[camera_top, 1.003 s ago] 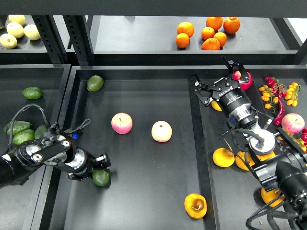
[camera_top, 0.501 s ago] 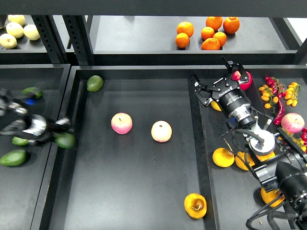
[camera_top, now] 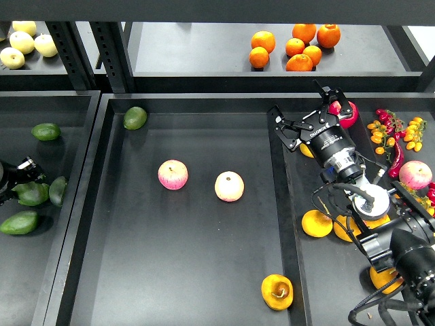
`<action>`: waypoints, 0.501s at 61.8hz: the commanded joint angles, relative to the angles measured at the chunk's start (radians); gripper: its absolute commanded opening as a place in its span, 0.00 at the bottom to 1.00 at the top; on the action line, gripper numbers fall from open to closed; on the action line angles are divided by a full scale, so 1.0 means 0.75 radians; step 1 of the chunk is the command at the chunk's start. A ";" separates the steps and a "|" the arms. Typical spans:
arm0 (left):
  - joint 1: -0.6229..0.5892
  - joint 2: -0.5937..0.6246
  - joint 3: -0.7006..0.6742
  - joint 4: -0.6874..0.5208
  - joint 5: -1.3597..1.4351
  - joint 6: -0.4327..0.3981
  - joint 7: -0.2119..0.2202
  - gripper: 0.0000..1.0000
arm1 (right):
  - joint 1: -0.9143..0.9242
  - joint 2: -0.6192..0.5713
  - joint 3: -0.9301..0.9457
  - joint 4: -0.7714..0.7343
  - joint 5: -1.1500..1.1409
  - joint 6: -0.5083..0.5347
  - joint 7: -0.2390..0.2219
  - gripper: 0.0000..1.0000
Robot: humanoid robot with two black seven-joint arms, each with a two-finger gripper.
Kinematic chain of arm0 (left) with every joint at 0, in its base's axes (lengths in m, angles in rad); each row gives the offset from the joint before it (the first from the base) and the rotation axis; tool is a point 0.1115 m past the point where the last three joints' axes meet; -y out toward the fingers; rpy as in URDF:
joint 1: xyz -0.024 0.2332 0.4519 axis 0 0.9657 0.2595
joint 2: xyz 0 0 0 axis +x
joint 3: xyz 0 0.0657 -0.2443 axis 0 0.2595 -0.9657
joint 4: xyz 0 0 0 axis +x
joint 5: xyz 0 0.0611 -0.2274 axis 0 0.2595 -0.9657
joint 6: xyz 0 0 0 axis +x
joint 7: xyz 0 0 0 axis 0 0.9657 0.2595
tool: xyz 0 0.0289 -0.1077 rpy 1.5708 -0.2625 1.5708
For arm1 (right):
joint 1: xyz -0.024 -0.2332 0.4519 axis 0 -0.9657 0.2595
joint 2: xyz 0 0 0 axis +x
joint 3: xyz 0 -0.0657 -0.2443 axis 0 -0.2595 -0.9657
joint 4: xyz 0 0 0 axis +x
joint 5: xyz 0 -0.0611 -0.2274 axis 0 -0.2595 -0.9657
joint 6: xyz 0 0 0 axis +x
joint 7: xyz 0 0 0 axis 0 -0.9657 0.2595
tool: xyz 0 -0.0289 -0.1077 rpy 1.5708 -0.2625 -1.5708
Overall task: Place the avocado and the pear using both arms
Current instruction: 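Carry the avocado with the left gripper into the avocado bin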
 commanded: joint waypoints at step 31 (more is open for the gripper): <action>0.084 -0.018 -0.023 0.192 0.000 0.000 0.000 0.34 | -0.015 0.000 0.003 0.013 0.000 0.000 0.002 0.99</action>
